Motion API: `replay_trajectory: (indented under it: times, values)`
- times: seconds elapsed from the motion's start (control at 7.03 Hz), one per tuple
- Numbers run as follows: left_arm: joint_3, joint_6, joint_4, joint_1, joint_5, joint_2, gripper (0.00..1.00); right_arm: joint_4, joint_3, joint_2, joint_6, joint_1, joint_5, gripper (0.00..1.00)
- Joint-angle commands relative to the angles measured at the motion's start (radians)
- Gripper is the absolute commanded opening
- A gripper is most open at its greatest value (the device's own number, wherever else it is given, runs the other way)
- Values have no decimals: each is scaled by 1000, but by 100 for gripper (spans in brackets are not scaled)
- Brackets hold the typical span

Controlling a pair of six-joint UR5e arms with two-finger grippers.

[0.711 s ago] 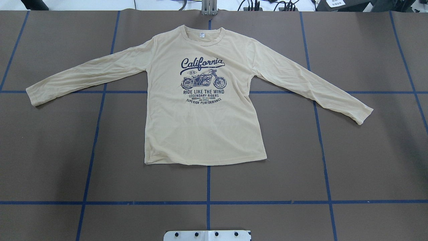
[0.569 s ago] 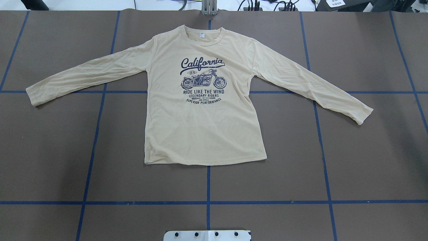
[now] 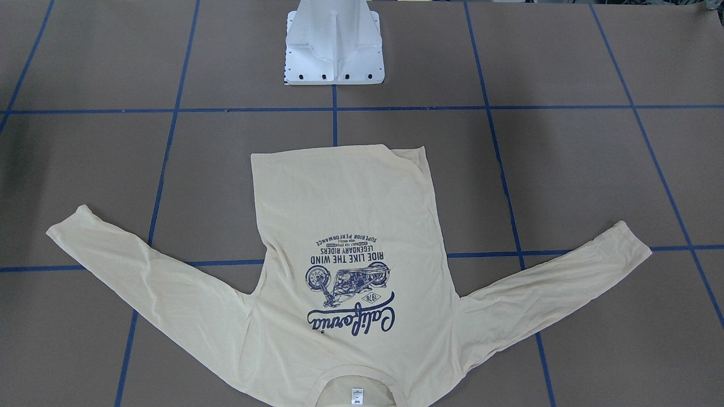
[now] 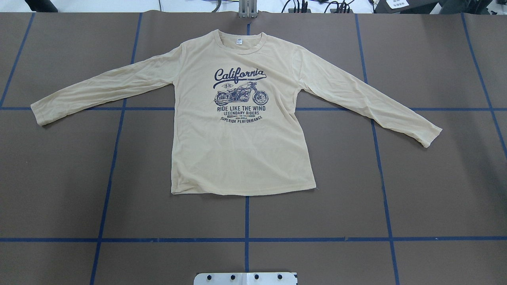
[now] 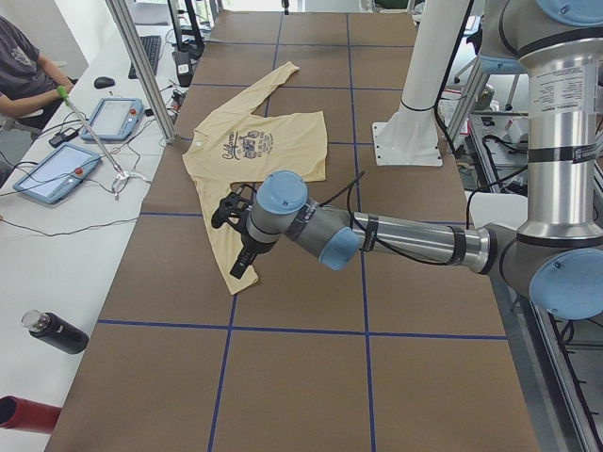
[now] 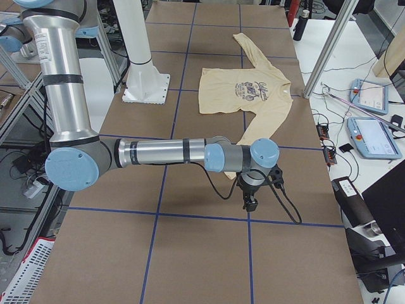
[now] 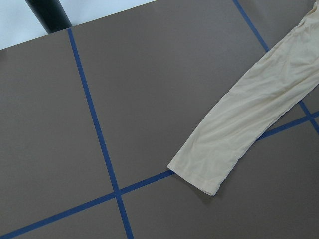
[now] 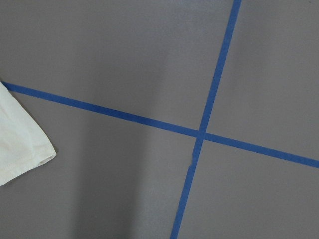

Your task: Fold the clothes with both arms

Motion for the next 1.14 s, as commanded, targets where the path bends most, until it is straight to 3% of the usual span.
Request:
replay_trajectory:
  times: [0.0, 0.28, 0.57, 1.0]
  values:
    - [-14, 1, -104, 1, 4, -23, 100, 19, -19, 0, 2, -1, 22, 100]
    - [-19, 2, -178, -4, 6, -21, 100, 22, -16, -3, 1, -1, 25, 100]
    - [-34, -1, -241, -8, 104, -27, 100, 43, 3, -3, -4, -1, 28, 100]
    - [-70, -5, -242, -8, 110, -29, 100, 50, 12, -3, -1, -2, 31, 100]
